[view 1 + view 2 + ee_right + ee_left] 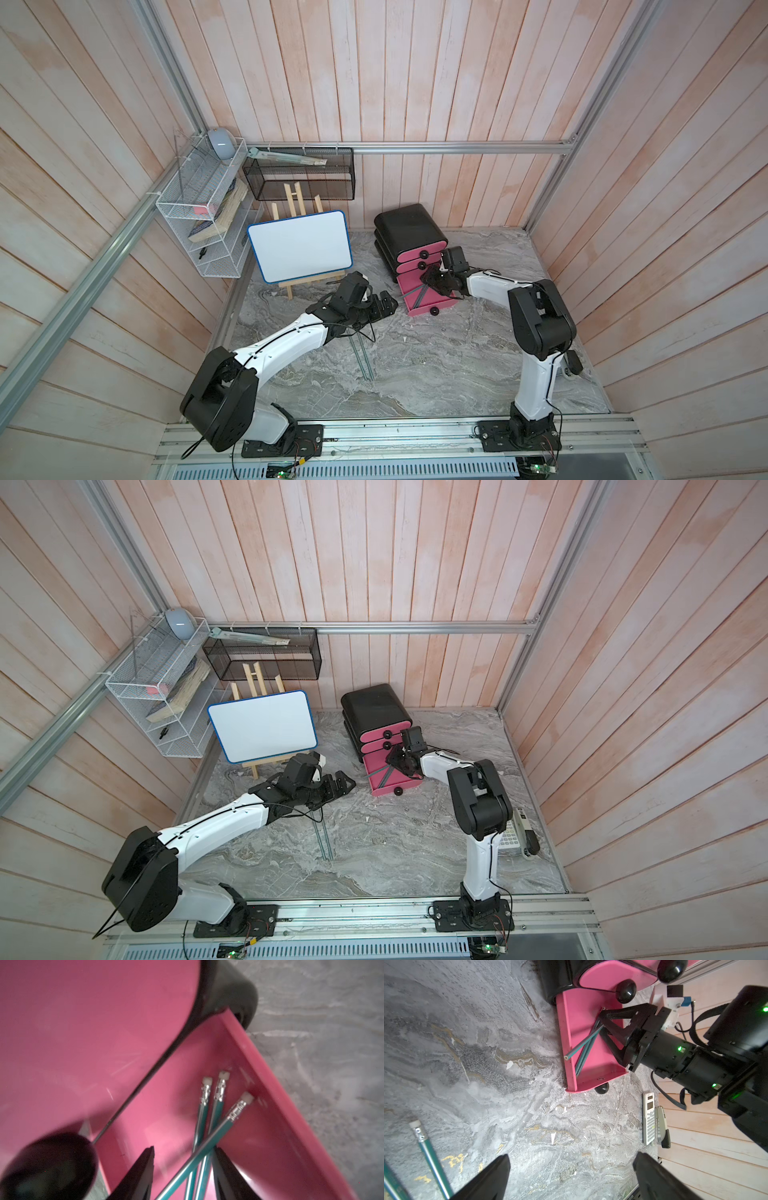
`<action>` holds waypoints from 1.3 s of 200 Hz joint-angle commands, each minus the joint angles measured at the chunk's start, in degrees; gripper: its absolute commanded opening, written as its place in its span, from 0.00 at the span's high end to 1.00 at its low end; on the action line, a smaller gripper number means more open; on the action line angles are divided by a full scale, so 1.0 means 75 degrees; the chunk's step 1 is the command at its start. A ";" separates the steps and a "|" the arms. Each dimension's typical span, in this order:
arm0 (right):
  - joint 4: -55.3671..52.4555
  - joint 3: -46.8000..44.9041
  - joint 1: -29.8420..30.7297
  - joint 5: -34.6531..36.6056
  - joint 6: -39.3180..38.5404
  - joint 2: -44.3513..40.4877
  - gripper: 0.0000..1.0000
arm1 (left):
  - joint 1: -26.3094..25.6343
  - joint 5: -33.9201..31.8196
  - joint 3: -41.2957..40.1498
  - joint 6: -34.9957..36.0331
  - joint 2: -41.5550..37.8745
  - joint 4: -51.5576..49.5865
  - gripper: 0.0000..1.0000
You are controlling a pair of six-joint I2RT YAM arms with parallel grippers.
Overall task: Please place the pencils in the drawer according to their color
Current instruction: Place the pencil in the drawer.
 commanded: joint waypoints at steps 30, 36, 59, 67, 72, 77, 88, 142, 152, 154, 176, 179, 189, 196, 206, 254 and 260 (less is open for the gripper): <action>0.0161 0.0156 -0.0199 0.0082 0.0049 -0.0098 0.49 | 0.0059 0.0063 -0.0129 0.0127 -0.0139 0.0145 0.00; 0.0217 0.0144 -0.0217 0.0081 0.0039 -0.0100 0.49 | 0.0051 0.0058 -0.0139 0.0127 -0.0148 0.0148 0.00; 0.0415 0.0184 -0.0322 0.0013 0.0068 -0.0049 0.50 | 0.0051 0.0062 -0.0177 0.0115 -0.0155 0.0170 0.00; 0.0415 0.0246 -0.0344 -0.0002 0.0070 -0.0001 0.50 | 0.0059 0.0063 -0.0176 0.0115 -0.0155 0.0148 0.00; 0.0438 0.0291 -0.0362 -0.0030 0.0064 0.0043 0.50 | 0.0056 0.0060 -0.0180 0.0115 -0.0155 0.0153 0.00; 0.0452 0.0355 -0.0375 -0.0035 0.0045 0.0072 0.50 | 0.0051 0.0046 -0.0176 0.0115 -0.0161 0.0137 0.00; 0.0410 0.0472 -0.0376 -0.0061 0.0040 0.0140 0.50 | 0.0051 0.0040 -0.0179 0.0115 -0.0166 0.0137 0.00; 0.0533 0.0021 -0.0349 -0.0185 -0.0061 -0.0455 0.50 | 0.0068 0.0047 -0.0205 0.0214 -0.0024 0.0200 0.00; 0.0532 -0.0194 -0.0337 -0.0202 -0.0025 -0.0616 0.50 | 0.0064 0.0056 -0.0139 0.0292 0.0088 0.0186 0.00; 0.0549 -0.0238 -0.0336 -0.0217 -0.0019 -0.0657 0.50 | 0.0062 0.0061 -0.0125 0.0306 0.0108 0.0183 0.00; 0.0589 -0.0613 -0.0253 -0.0353 0.0031 -0.0885 0.50 | 0.0073 0.0060 0.0058 0.0413 0.0323 0.0148 0.00; 0.0593 -0.0658 -0.0227 -0.0354 0.0039 -0.0913 0.50 | 0.0073 0.0063 0.0084 0.0415 0.0336 0.0148 0.00; 0.0576 -0.0787 -0.0149 -0.0332 0.0060 -0.0971 0.50 | 0.0073 0.0067 0.0134 0.0420 0.0387 0.0151 0.00; 0.0599 -0.0876 -0.0096 -0.0319 0.0092 -0.0989 0.50 | 0.0079 0.0082 0.0151 0.0420 0.0405 0.0154 0.00; 0.0657 -0.0970 -0.0034 -0.0306 0.0119 -0.0959 0.50 | 0.0073 0.0086 0.0164 0.0411 0.0390 0.0167 0.00; 0.0608 -0.0542 0.0035 -0.0310 0.0261 -0.0265 0.50 | 0.0073 0.0040 0.0164 0.0398 0.0237 0.0075 0.00; 0.0525 -0.0352 0.0037 -0.0320 0.0248 -0.0132 0.50 | 0.0073 0.0018 0.0163 0.0397 0.0222 0.0050 0.00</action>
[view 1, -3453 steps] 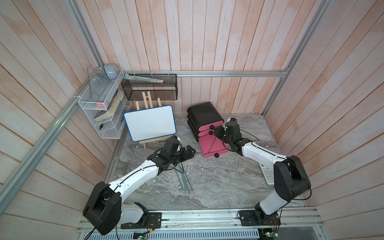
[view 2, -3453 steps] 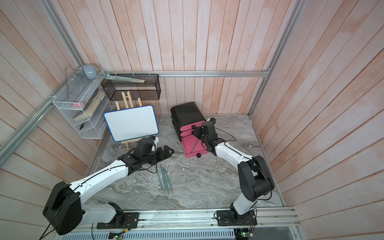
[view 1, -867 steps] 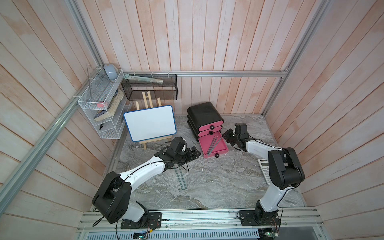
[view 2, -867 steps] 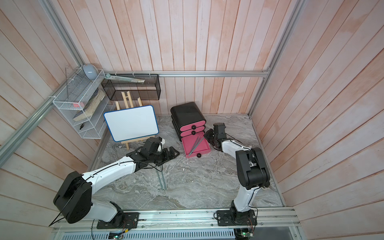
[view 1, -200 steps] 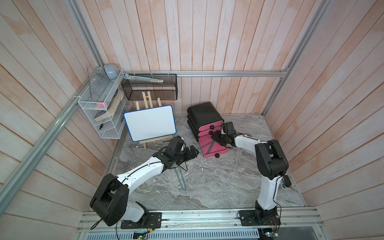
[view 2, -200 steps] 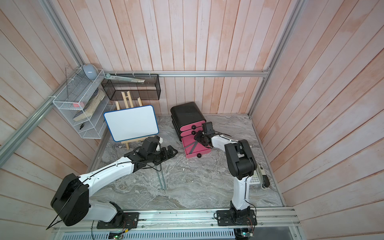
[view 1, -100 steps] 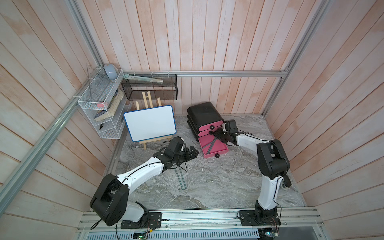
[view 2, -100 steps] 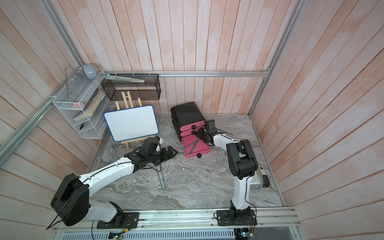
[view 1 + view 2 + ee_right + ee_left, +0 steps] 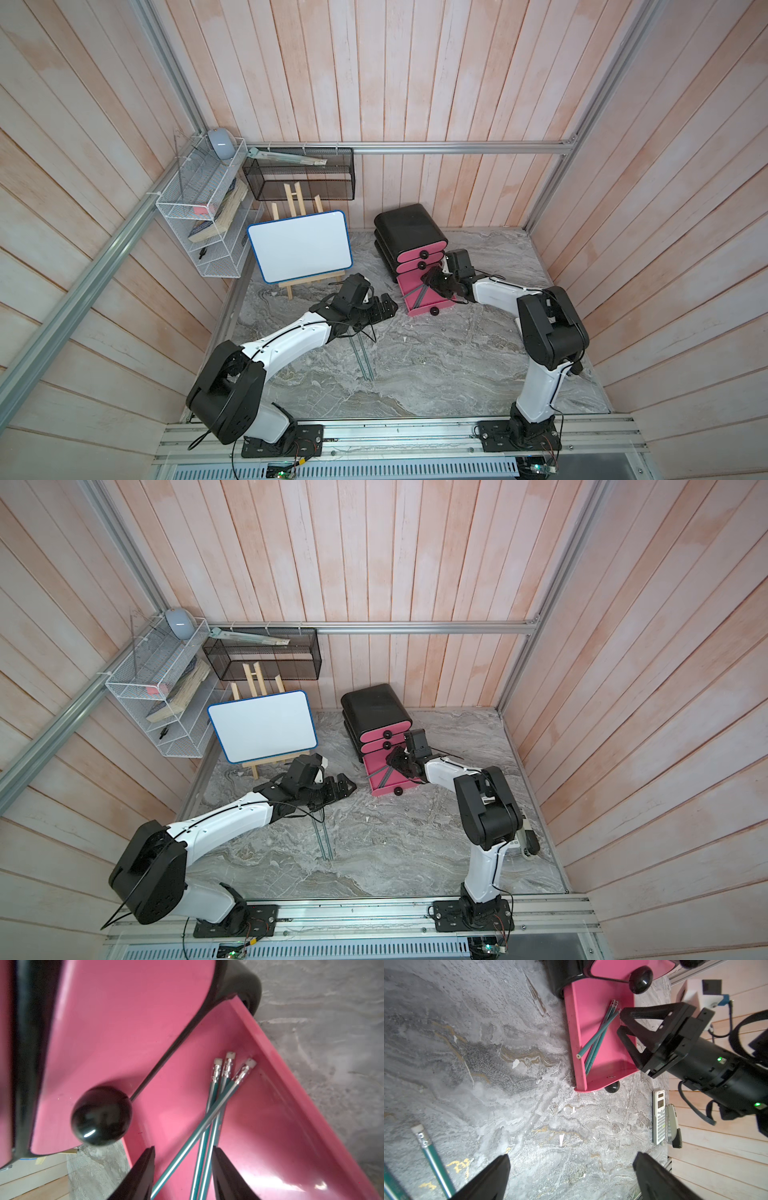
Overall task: Please place the pencils in the drawer according to their color
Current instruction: Place the pencil in the drawer.
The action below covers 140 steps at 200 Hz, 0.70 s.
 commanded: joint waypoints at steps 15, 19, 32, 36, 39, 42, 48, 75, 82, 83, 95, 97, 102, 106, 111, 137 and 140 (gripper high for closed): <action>-0.0327 0.1007 0.0023 -0.0042 0.0035 0.0858 0.50 | 0.0047 -0.0028 0.0173 0.0155 -0.0167 -0.0055 0.00; -0.0347 0.1135 0.0015 -0.0054 0.0035 0.0927 0.50 | 0.0047 -0.0033 0.0170 0.0155 -0.0184 -0.0074 0.00; -0.0375 0.1396 0.0034 -0.0008 0.0029 0.1087 0.50 | 0.0047 -0.0060 0.0147 0.0149 -0.0241 -0.0085 0.00; -0.0377 0.1444 0.0036 0.0001 0.0034 0.1109 0.50 | 0.0047 -0.0065 0.0127 0.0144 -0.0255 -0.0089 0.00; -0.0371 0.1478 0.0027 -0.0002 0.0031 0.1131 0.50 | 0.0050 -0.0060 0.0115 0.0149 -0.0271 -0.0082 0.00; -0.0343 0.1497 0.0025 0.0008 0.0030 0.1139 0.50 | 0.0050 -0.0065 0.0106 0.0149 -0.0289 -0.0089 0.00; -0.0286 0.1514 0.0034 0.0029 0.0015 0.1135 0.50 | 0.0058 -0.0075 0.0083 0.0132 -0.0317 -0.0093 0.00; -0.0024 0.1309 0.0026 0.0005 -0.0011 0.0922 0.51 | 0.0059 -0.0071 -0.0003 0.0120 -0.0399 -0.0087 0.00; 0.0012 0.1150 0.0028 0.0032 -0.0031 0.0799 0.51 | 0.0053 -0.0082 -0.0016 0.0122 -0.0409 -0.0084 0.00; 0.0018 0.1132 0.0027 0.0030 -0.0030 0.0779 0.51 | 0.0056 -0.0082 -0.0017 0.0121 -0.0411 -0.0088 0.00; 0.0198 0.0718 0.0025 0.0107 -0.0016 0.0432 0.51 | 0.0059 -0.0090 -0.0041 0.0111 -0.0437 -0.0075 0.01; 0.0246 0.0664 0.0025 0.0127 -0.0016 0.0360 0.51 | 0.0053 -0.0085 -0.0056 0.0109 -0.0440 -0.0073 0.00; 0.0312 0.0446 0.0026 0.0197 -0.0013 0.0173 0.51 | 0.0056 -0.0089 -0.0059 0.0108 -0.0448 -0.0062 0.00; 0.0362 0.0306 0.0034 0.0258 -0.0014 0.0015 0.51 | 0.0057 -0.0092 -0.0065 0.0110 -0.0449 -0.0057 0.00; 0.0389 0.0140 0.0038 0.0331 -0.0013 -0.0173 0.51 | 0.0069 -0.0078 -0.0064 0.0112 -0.0448 -0.0057 0.00; 0.0176 -0.0308 0.0191 0.0623 -0.0290 -0.1005 0.51 | 0.0072 -0.0078 -0.0064 0.0109 -0.0454 -0.0035 0.00; 0.0140 -0.0327 0.0225 0.0651 -0.0329 -0.1073 0.51 | 0.0079 -0.0093 -0.0067 0.0108 -0.0457 -0.0034 0.00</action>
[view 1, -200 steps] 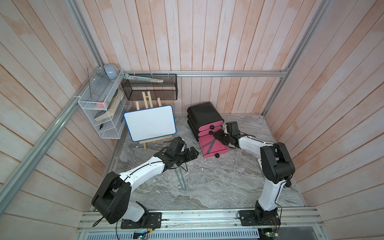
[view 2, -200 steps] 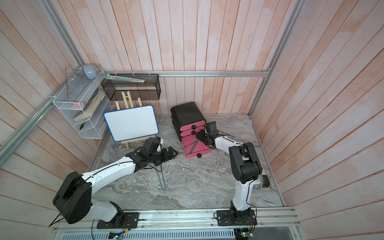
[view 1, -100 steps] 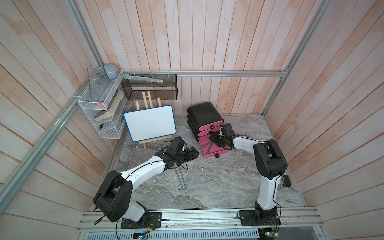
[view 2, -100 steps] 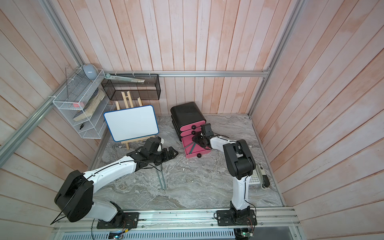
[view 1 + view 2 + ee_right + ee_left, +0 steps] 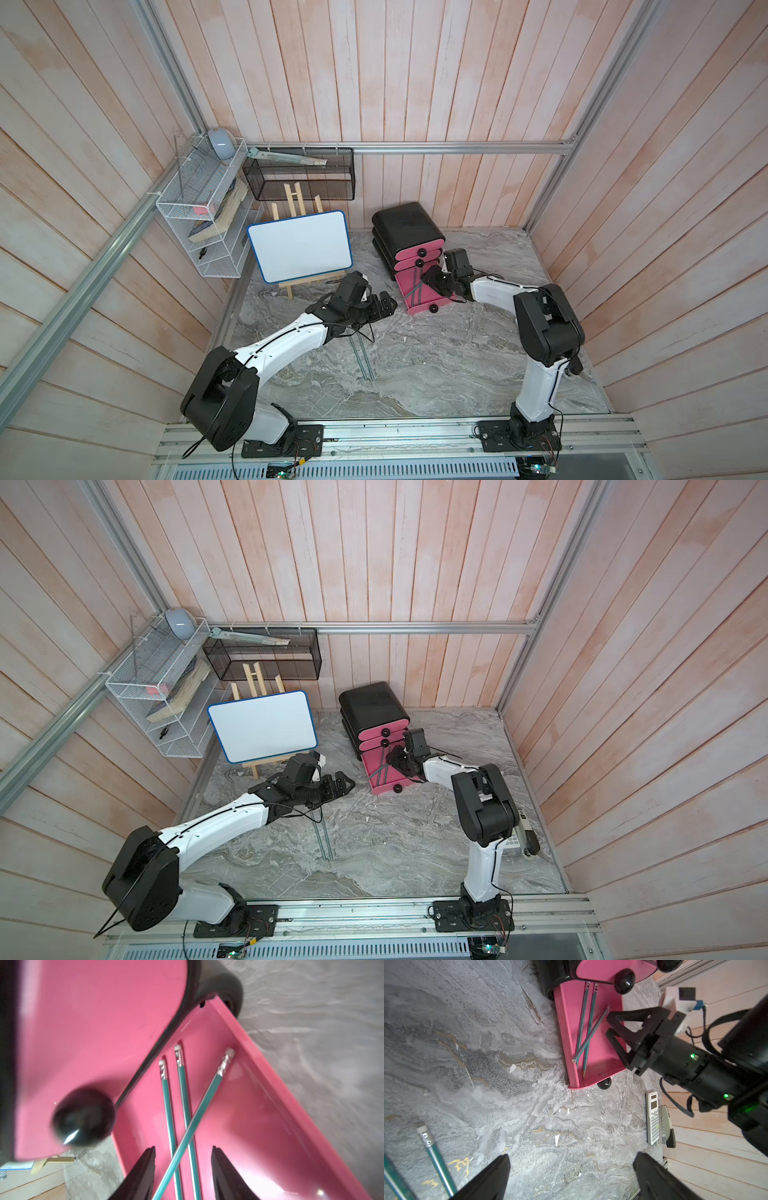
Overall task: Please place the pencils in the drawer according to their color
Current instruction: Place the pencil in the drawer.
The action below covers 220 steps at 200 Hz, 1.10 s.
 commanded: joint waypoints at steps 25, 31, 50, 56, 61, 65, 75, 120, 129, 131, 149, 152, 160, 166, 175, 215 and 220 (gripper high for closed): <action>-0.0187 -0.0083 0.0510 0.0462 -0.0635 -0.1012 0.51 | 0.0048 -0.0109 -0.0050 0.0112 -0.0184 0.0011 0.00; -0.0267 0.0019 0.0605 0.0461 -0.0682 -0.0968 0.51 | 0.0041 -0.0110 -0.0050 0.0110 -0.0184 0.0010 0.00; -0.0450 0.0442 0.0897 0.0300 -0.0850 -0.0635 0.51 | 0.0050 -0.0121 -0.0050 0.0105 -0.0188 -0.0001 0.00; -0.0497 0.0572 0.0990 0.0238 -0.0883 -0.0517 0.51 | 0.0050 -0.0123 -0.0050 0.0095 -0.0207 -0.0008 0.00; -0.0537 0.0660 0.1070 0.0203 -0.0906 -0.0409 0.51 | 0.0056 -0.0130 -0.0053 0.0096 -0.0225 -0.0021 0.00; -0.0557 0.0729 0.1125 0.0175 -0.0932 -0.0325 0.51 | 0.0056 -0.0145 -0.0051 0.0096 -0.0236 -0.0029 0.00; -0.0642 0.0919 0.1279 0.0122 -0.0993 -0.0119 0.51 | 0.0059 -0.0177 -0.0073 0.0093 -0.0296 -0.0046 0.00; -0.0733 0.1086 0.1660 -0.0159 -0.1101 0.0256 0.52 | 0.0138 -0.0256 -0.0168 0.0114 -0.0534 -0.0173 0.00; -0.0850 0.1161 0.1780 -0.0169 -0.1216 0.0248 0.52 | 0.0165 -0.0295 -0.0218 0.0106 -0.0614 -0.0222 0.00; -0.0889 0.1187 0.1812 -0.0172 -0.1247 0.0245 0.52 | 0.0181 -0.0305 -0.0235 0.0105 -0.0625 -0.0224 0.00; -0.1158 0.1312 0.2080 -0.0150 -0.1505 0.0216 0.52 | 0.0360 -0.0322 -0.0430 0.0020 -0.0858 -0.0276 0.00; -0.1186 0.1313 0.2123 -0.0134 -0.1535 0.0219 0.52 | 0.0407 -0.0322 -0.0477 -0.0010 -0.0907 -0.0275 0.00; -0.1283 0.1340 0.2255 -0.0110 -0.1615 0.0189 0.52 | 0.0543 -0.0296 -0.0626 -0.0093 -0.1047 -0.0266 0.00; -0.1380 0.1386 0.2350 -0.0077 -0.1669 0.0188 0.52 | 0.0648 -0.0286 -0.0735 -0.0159 -0.1163 -0.0271 0.00; -0.1531 0.1465 0.2507 -0.0008 -0.1769 0.0207 0.52 | 0.0847 -0.0274 -0.0946 -0.0257 -0.1364 -0.0261 0.00; -0.2348 0.2044 0.3297 0.0568 -0.2223 0.0549 0.52 | 0.1818 -0.0073 -0.1490 -0.0237 -0.2101 -0.0565 0.00; -0.2416 0.2137 0.3390 0.0635 -0.2247 0.0613 0.52 | 0.1954 -0.0025 -0.1513 -0.0199 -0.2164 -0.0623 0.00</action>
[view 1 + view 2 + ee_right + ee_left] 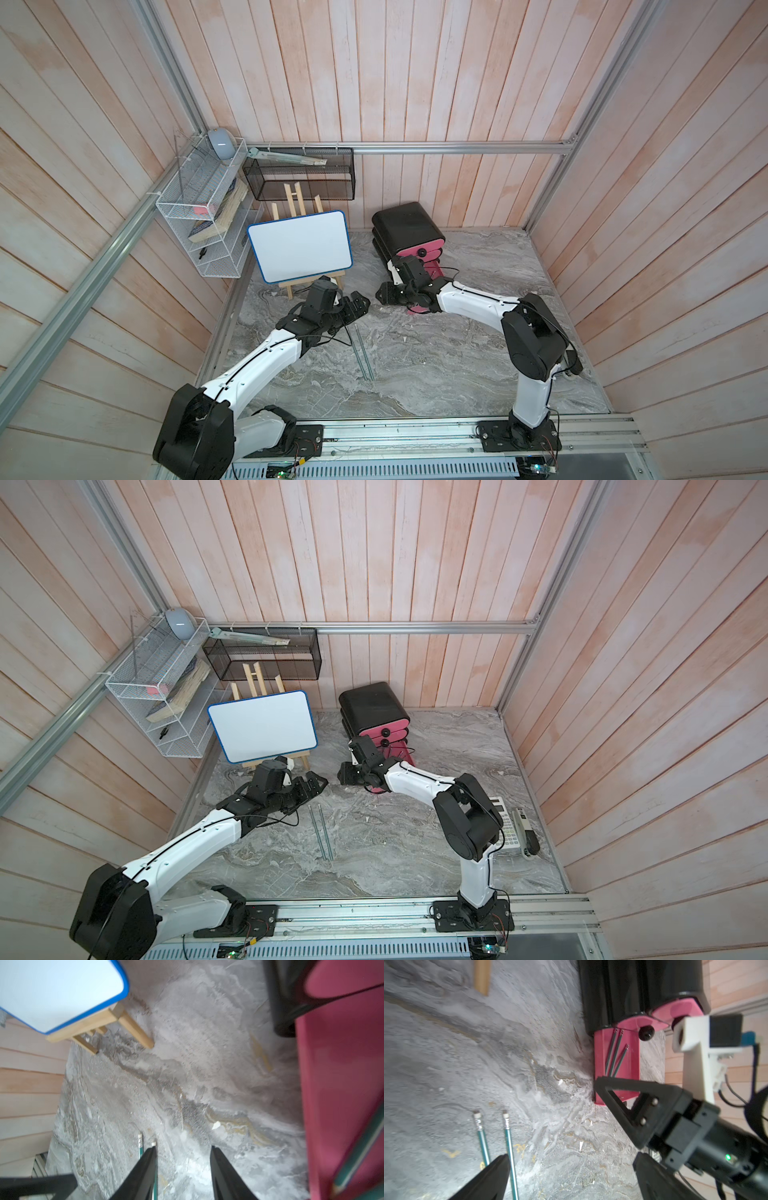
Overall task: Please place the pencils in the drawer according to their color
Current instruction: Place the pencil in the drawer, then pick up the pencil from the center of the board.
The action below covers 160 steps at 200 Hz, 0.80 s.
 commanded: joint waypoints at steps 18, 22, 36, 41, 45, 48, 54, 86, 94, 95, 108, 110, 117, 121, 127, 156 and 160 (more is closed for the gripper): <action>-0.0983 0.0758 0.0697 0.0707 -0.0514 0.0576 0.52 | 0.0950 0.0353 -0.0271 0.0201 -0.0545 -0.0520 0.00; -0.1055 0.0853 0.0767 0.0769 -0.0534 0.0637 0.52 | 0.1062 0.0399 -0.0298 0.0242 -0.0583 -0.0557 0.00; -0.1327 0.1186 0.1019 0.1021 -0.0645 0.0898 0.52 | 0.1455 0.0560 -0.0367 0.0343 -0.0719 -0.0646 0.00; -0.1451 0.1331 0.1101 0.1136 -0.0685 0.0996 0.52 | 0.1590 0.0621 -0.0393 0.0392 -0.0760 -0.0669 0.00; -0.1546 0.1388 0.1174 0.1224 -0.0719 0.1075 0.52 | 0.1681 0.0666 -0.0407 0.0420 -0.0793 -0.0686 0.00; -0.1606 0.1461 0.1213 0.1281 -0.0743 0.1134 0.52 | 0.1756 0.0706 -0.0402 0.0451 -0.0822 -0.0702 0.00; -0.1718 0.1604 0.1295 0.1416 -0.0791 0.1249 0.52 | 0.1873 0.0753 -0.0415 0.0488 -0.0853 -0.0728 0.00; -0.2164 0.2124 0.1622 0.1914 -0.0905 0.1762 0.52 | 0.2393 0.1035 -0.0462 0.0610 -0.1001 -0.0755 0.00; -0.2211 0.2201 0.1686 0.1978 -0.0905 0.1868 0.52 | 0.2469 0.1093 -0.0481 0.0628 -0.1019 -0.0742 0.00; -0.2225 0.2216 0.1694 0.1981 -0.0911 0.1880 0.52 | 0.2478 0.1105 -0.0486 0.0632 -0.1016 -0.0742 0.00; -0.2332 0.2387 0.1792 0.2092 -0.0924 0.2039 0.52 | 0.2577 0.1180 -0.0533 0.0647 -0.1052 -0.0708 0.00; -0.2353 0.2416 0.1810 0.2111 -0.0933 0.2067 0.52 | 0.2588 0.1194 -0.0536 0.0648 -0.1058 -0.0707 0.00; -0.2423 0.2492 0.1851 0.2159 -0.0957 0.2150 0.52 | 0.2620 0.1220 -0.0560 0.0652 -0.1072 -0.0696 0.00; -0.2462 0.2546 0.1865 0.2190 -0.0963 0.2191 0.52 | 0.2627 0.1245 -0.0588 0.0652 -0.1089 -0.0693 0.00; -0.2515 0.2621 0.1895 0.2232 -0.0981 0.2267 0.52 | 0.2643 0.1269 -0.0616 0.0651 -0.1112 -0.0668 0.00; -0.2699 0.2839 0.1948 0.2362 -0.1045 0.2535 0.53 | 0.2683 0.1351 -0.0752 0.0615 -0.1241 -0.0601 0.00; -0.2717 0.2874 0.1960 0.2386 -0.1066 0.2573 0.53 | 0.2686 0.1369 -0.0787 0.0618 -0.1259 -0.0590 0.00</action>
